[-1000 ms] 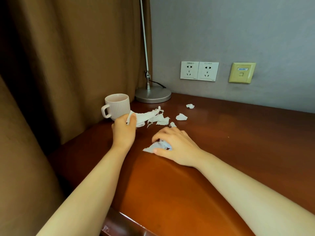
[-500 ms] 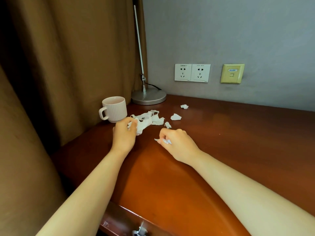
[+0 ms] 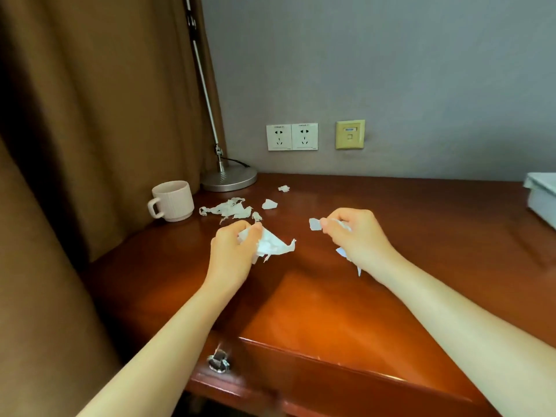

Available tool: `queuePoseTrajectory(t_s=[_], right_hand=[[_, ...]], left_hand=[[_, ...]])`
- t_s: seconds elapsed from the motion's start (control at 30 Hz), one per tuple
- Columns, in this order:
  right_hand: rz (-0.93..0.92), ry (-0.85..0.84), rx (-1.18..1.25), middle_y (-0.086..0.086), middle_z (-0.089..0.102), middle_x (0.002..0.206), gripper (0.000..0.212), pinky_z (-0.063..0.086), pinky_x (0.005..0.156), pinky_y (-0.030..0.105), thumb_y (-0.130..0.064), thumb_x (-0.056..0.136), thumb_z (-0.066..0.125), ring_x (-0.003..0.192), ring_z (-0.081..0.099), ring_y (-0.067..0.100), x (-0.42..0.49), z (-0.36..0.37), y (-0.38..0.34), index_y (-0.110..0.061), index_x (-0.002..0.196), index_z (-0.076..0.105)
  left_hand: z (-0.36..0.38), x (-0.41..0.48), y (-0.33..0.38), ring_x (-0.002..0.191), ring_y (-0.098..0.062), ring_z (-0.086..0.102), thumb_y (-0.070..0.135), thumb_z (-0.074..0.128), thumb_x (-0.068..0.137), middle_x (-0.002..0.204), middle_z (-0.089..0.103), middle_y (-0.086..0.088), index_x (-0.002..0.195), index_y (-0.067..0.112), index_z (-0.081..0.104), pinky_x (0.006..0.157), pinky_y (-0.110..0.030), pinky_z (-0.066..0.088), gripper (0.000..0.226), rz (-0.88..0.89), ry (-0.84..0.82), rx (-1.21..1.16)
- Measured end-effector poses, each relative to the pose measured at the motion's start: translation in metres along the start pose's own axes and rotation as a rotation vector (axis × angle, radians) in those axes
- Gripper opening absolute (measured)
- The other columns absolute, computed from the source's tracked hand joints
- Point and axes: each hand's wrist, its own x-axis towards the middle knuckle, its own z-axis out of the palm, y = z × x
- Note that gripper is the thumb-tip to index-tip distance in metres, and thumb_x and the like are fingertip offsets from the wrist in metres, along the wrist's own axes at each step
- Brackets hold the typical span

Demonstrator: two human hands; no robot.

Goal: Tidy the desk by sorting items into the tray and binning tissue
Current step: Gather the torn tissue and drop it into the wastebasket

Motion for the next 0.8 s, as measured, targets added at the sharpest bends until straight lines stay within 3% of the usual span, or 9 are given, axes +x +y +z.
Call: queuePoseTrajectory(t_s=[0.13, 0.23, 0.33, 0.5, 0.63, 0.8], right_hand=[[-0.003, 0.068, -0.040, -0.011, 0.049, 0.048, 0.024, 0.041, 0.047, 0.018, -0.022, 0.092, 0.055, 0.038, 0.047, 0.000, -0.037, -0.052, -0.002, -0.004, 0.079, 0.065], [0.001, 0.138, -0.060, -0.019, 0.050, 0.040, 0.023, 0.034, 0.047, 0.016, -0.021, 0.093, 0.055, 0.037, 0.048, -0.004, -0.064, -0.090, 0.004, -0.007, 0.077, 0.064], [0.012, 0.202, -0.109, -0.022, 0.053, 0.043, 0.022, 0.032, 0.037, 0.006, -0.022, 0.093, 0.056, 0.041, 0.052, -0.007, -0.093, -0.123, 0.010, -0.009, 0.076, 0.064], [0.081, 0.293, -0.176, -0.011, 0.054, 0.055, 0.023, 0.036, 0.053, 0.013, -0.023, 0.091, 0.057, 0.056, 0.054, 0.003, -0.147, -0.171, 0.025, -0.014, 0.071, 0.064], [0.141, 0.379, -0.172, -0.018, 0.053, 0.046, 0.026, 0.035, 0.047, 0.011, -0.019, 0.089, 0.059, 0.048, 0.050, -0.001, -0.189, -0.205, 0.045, -0.016, 0.063, 0.060], [0.223, 0.489, -0.159, -0.008, 0.051, 0.049, 0.023, 0.034, 0.048, 0.013, -0.015, 0.088, 0.060, 0.049, 0.046, 0.003, -0.251, -0.241, 0.066, -0.008, 0.066, 0.063]], left_hand=[[0.020, -0.032, 0.043, 0.054, -0.010, 0.050, 0.030, 0.048, 0.096, 0.058, 0.052, 0.000, 0.073, 0.013, 0.060, 0.048, -0.008, 0.036, 0.031, 0.149, -0.109, -0.030], [0.038, -0.059, 0.072, 0.046, -0.005, 0.047, 0.030, 0.050, 0.095, 0.051, 0.050, 0.002, 0.063, 0.017, 0.056, 0.043, -0.008, 0.032, 0.035, 0.283, -0.236, -0.064], [0.061, -0.084, 0.097, 0.046, 0.000, 0.050, 0.030, 0.052, 0.094, 0.051, 0.050, 0.005, 0.060, 0.022, 0.053, 0.042, -0.006, 0.032, 0.035, 0.381, -0.356, -0.073], [0.109, -0.125, 0.129, 0.050, 0.000, 0.054, 0.031, 0.054, 0.093, 0.052, 0.053, 0.008, 0.063, 0.019, 0.055, 0.045, -0.007, 0.038, 0.032, 0.474, -0.587, -0.108], [0.149, -0.158, 0.148, 0.049, 0.000, 0.055, 0.030, 0.055, 0.093, 0.052, 0.058, 0.006, 0.065, 0.012, 0.058, 0.048, -0.008, 0.039, 0.034, 0.480, -0.767, -0.175], [0.187, -0.217, 0.171, 0.046, -0.002, 0.051, 0.025, 0.056, 0.093, 0.050, 0.056, 0.006, 0.068, 0.006, 0.058, 0.049, -0.010, 0.036, 0.032, 0.572, -0.947, -0.262]])
